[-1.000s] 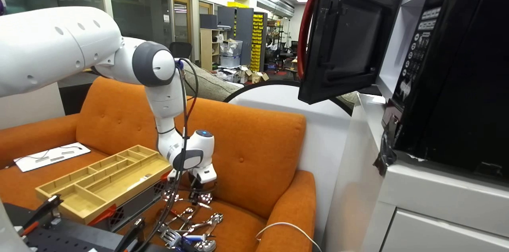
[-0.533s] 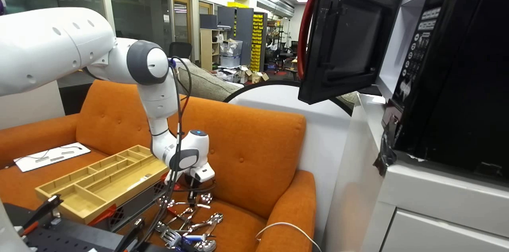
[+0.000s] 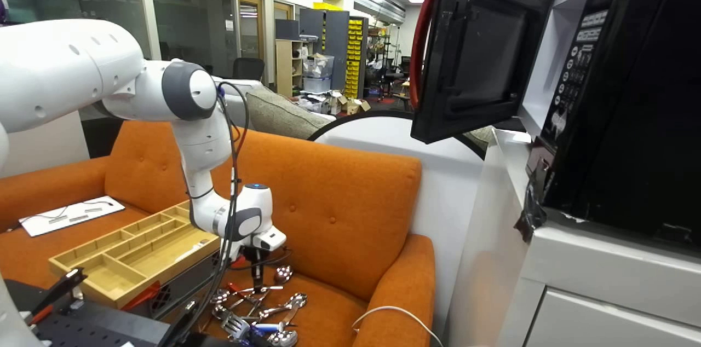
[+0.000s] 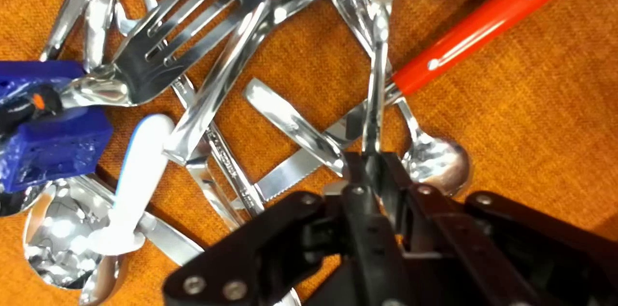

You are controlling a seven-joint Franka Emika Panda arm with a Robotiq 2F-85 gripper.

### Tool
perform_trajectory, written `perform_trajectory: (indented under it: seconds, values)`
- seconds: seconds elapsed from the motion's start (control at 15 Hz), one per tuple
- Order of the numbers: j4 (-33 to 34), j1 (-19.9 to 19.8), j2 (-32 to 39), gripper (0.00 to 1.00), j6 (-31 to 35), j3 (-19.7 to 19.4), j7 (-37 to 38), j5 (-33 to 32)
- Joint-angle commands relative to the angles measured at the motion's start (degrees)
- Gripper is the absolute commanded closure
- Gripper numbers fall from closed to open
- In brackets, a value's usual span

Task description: Turn one of the silver spoons anti clockwise

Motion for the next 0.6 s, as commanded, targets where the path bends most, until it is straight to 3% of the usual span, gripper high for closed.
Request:
perform_trajectory:
  seconds: [0.0,0.47,0.53]
  values:
    - [2.28,1.82,1.41,0.97,-1.31,-1.17,-1.88,-1.33]
    - [6.75,3.89,3.91,0.97,-2.13,-1.39,-2.70,-1.35]
    - [7.15,4.17,4.12,0.63,-2.70,-1.54,-2.52,-1.35]
